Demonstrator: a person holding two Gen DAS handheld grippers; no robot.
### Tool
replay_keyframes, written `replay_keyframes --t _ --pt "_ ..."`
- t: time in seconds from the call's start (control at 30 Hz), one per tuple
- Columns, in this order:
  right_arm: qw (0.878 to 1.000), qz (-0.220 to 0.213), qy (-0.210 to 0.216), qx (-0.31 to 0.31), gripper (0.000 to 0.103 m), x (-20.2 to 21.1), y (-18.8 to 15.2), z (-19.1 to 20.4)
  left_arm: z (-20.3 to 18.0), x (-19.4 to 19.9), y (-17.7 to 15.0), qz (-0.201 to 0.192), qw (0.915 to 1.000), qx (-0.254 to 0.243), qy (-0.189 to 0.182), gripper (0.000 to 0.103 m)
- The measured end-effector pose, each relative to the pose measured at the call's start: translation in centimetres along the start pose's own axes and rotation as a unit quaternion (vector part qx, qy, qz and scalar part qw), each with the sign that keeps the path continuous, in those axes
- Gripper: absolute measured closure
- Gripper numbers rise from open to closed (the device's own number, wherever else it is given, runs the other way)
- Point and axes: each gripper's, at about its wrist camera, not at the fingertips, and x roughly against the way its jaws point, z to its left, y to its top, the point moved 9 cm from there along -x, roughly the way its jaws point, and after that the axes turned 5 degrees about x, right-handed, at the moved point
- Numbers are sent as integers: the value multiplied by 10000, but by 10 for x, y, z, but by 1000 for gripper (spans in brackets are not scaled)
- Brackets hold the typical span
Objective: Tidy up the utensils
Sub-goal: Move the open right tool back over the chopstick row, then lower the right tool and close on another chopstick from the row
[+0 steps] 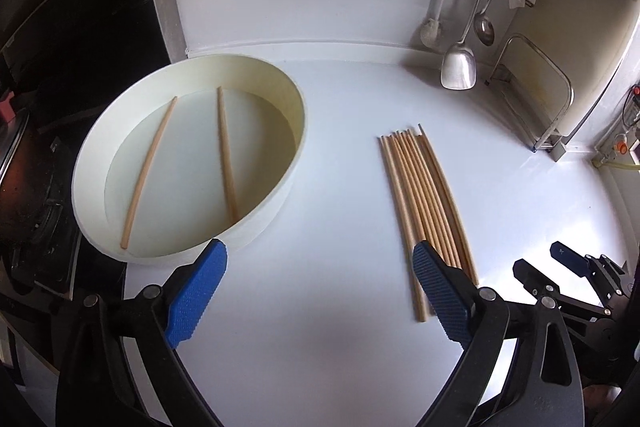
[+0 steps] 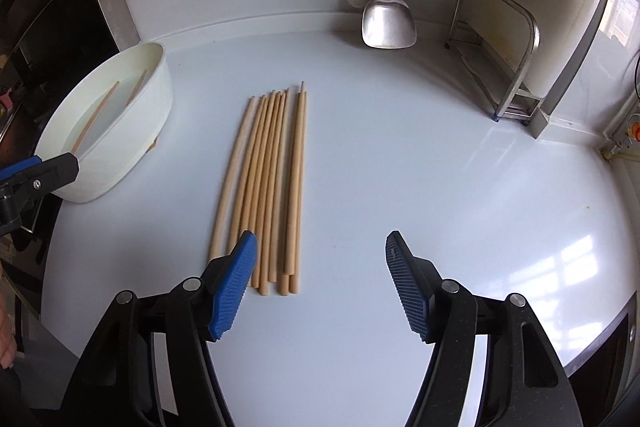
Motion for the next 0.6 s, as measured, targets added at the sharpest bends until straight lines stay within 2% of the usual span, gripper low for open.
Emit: replay_keyframes --t 0.27,0.47,0.6 --pt "9995 -205 168 -157 39 -31 8 -19 -36 -26 -5 -188 9998 42 23 8" --pt "9988 -392 286 -114 39 -64 17 -21 -42 -47 -15 -206 9993 314 23 8" --pt "9988 -383 300 -100 39 -80 20 -20 -40 -60 -19 -129 9994 294 136 8"
